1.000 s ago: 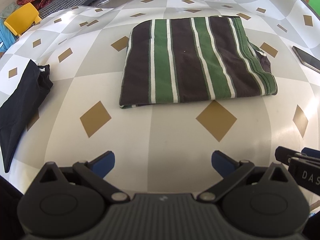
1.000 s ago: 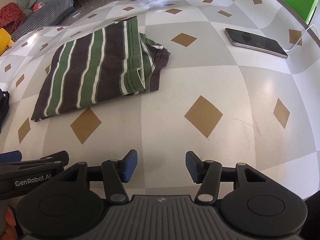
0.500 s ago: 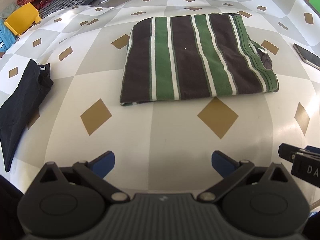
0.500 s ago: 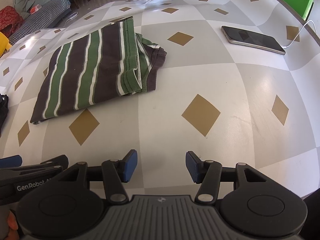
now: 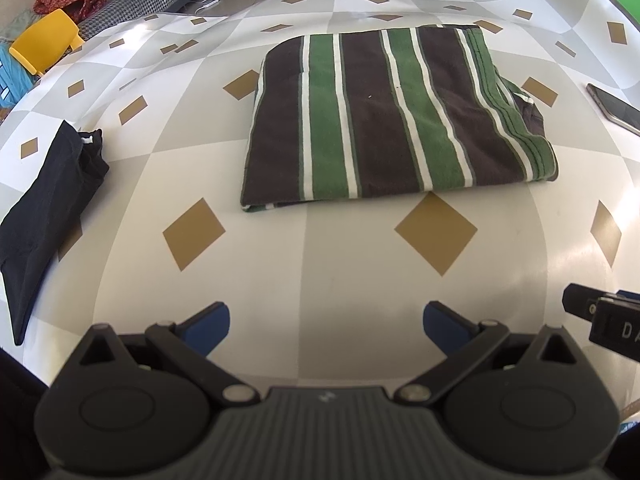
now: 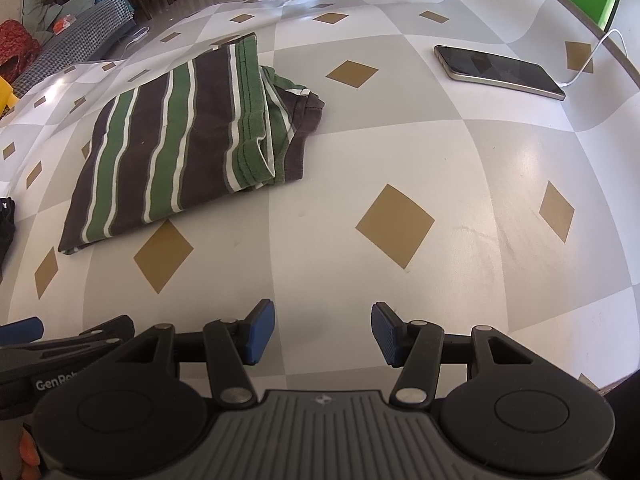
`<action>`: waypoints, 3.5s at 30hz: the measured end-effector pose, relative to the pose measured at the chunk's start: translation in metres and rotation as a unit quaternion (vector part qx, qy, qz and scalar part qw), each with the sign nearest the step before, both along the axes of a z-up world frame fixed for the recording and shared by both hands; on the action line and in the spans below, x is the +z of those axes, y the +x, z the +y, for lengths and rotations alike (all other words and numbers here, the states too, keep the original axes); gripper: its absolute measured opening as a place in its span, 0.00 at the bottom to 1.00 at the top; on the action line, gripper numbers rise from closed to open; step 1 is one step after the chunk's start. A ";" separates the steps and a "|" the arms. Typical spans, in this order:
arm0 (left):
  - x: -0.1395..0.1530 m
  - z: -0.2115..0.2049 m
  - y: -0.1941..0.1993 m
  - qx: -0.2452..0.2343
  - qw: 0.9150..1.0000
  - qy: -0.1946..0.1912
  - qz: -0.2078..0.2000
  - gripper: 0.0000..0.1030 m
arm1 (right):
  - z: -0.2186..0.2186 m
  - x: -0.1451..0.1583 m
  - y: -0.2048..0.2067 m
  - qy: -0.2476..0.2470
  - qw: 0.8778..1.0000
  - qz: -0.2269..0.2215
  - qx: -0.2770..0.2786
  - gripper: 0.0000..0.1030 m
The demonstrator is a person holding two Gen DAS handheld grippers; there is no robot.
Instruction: Fold clothes
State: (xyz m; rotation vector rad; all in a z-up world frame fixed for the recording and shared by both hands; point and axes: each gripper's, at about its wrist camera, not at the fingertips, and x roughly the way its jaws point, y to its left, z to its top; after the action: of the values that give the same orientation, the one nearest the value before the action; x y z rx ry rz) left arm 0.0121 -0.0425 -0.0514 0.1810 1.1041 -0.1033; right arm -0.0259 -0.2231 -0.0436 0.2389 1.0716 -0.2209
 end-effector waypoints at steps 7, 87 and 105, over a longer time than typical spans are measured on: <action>-0.001 0.002 0.001 0.005 1.000 -0.004 0.003 1.00 | 0.001 -0.001 0.001 0.002 1.000 0.001 0.002 0.51; 0.002 0.009 0.012 0.026 1.000 0.006 0.003 1.00 | -0.003 0.002 0.003 0.029 0.999 -0.008 -0.014 0.51; 0.002 0.008 0.038 0.043 0.999 0.007 0.005 1.00 | 0.005 0.008 0.030 0.003 0.999 -0.030 0.018 0.51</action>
State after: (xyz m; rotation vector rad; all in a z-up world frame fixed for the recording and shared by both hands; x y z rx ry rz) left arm 0.0499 -0.0341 -0.0491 0.1455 1.1214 -0.0189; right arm 0.0043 -0.2181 -0.0356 0.2312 1.0162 -0.1771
